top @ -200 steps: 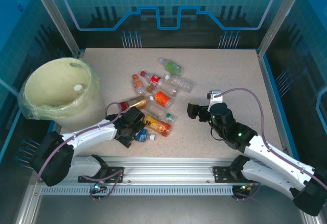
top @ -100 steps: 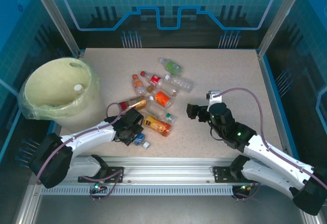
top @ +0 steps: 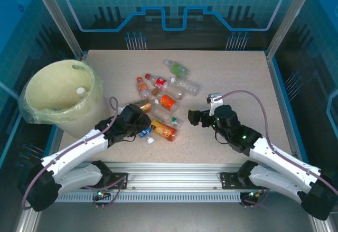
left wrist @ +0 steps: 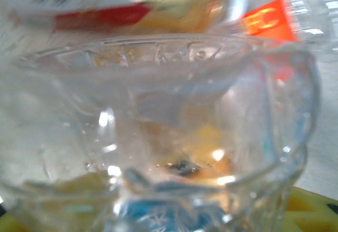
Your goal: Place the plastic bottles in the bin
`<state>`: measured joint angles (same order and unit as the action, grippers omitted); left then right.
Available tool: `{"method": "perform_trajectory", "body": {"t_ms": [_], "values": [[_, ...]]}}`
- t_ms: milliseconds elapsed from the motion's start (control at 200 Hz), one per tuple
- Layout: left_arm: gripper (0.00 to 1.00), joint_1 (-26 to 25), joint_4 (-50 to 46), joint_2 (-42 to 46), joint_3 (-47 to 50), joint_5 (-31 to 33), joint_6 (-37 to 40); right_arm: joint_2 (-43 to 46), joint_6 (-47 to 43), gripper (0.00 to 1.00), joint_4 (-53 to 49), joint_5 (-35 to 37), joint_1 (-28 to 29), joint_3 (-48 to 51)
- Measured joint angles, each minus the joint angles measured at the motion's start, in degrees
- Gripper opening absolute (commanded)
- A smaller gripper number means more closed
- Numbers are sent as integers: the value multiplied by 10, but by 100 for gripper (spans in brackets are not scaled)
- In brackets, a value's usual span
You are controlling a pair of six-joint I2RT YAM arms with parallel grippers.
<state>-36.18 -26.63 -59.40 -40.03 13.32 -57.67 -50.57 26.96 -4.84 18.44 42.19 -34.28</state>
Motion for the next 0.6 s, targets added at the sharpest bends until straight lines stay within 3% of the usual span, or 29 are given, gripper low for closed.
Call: {"method": "perform_trajectory", "body": {"t_ms": [290,600], "values": [[48,0,32,-37,-211,36,222,-20,-11,100,18,-39,0,-7],[47,51,68,-79,-355,56,369,-20,-18,100,35,-42,0,-11]]}}
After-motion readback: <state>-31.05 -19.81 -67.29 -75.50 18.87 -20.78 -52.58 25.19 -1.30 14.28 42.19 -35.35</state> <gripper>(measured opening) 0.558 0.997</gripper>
